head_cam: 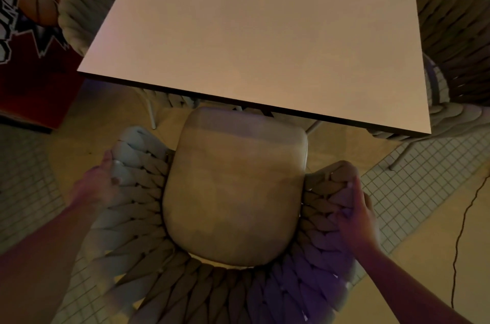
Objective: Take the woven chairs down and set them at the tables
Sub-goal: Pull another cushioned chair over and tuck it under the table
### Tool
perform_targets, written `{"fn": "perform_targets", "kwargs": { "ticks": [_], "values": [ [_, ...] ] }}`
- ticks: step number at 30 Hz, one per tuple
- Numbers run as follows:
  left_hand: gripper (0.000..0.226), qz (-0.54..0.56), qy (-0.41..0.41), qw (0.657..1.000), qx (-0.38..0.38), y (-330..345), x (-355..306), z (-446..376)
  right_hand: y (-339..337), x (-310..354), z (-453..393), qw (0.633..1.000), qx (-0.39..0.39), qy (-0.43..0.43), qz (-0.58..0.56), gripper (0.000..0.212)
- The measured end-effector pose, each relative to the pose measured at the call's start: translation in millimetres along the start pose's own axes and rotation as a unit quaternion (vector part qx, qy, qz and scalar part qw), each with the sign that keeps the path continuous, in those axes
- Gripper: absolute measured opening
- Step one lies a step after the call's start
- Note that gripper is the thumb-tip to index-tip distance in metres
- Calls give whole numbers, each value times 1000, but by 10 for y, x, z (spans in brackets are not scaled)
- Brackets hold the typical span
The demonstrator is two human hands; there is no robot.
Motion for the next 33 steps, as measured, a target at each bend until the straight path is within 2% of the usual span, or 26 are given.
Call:
{"fn": "perform_targets", "kwargs": {
  "ticks": [19, 22, 27, 33],
  "values": [
    [82, -18, 25, 999, -15, 95, 3, 38, -20, -134, 31, 1000, -2, 10, 22, 99],
    [79, -5, 21, 1000, -22, 94, 18, 44, -25, -137, 40, 1000, -4, 4, 29, 98],
    [73, 18, 59, 998, -26, 91, 174, 91, -29, -143, 15, 999, 1, -6, 43, 97],
    [73, -4, 53, 998, -13, 41, 114, 140, -1, -137, 23, 999, 3, 2, 48, 98]
  ]
}}
Point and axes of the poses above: each hand's wrist, its own z-axis away from the middle knuckle, its own y-axis out of the palm, x = y × z, the point moved 1 cm from there along -z, towards the middle knuckle, and after that the axes turned 14 degrees about z, right-handed, at the moved point
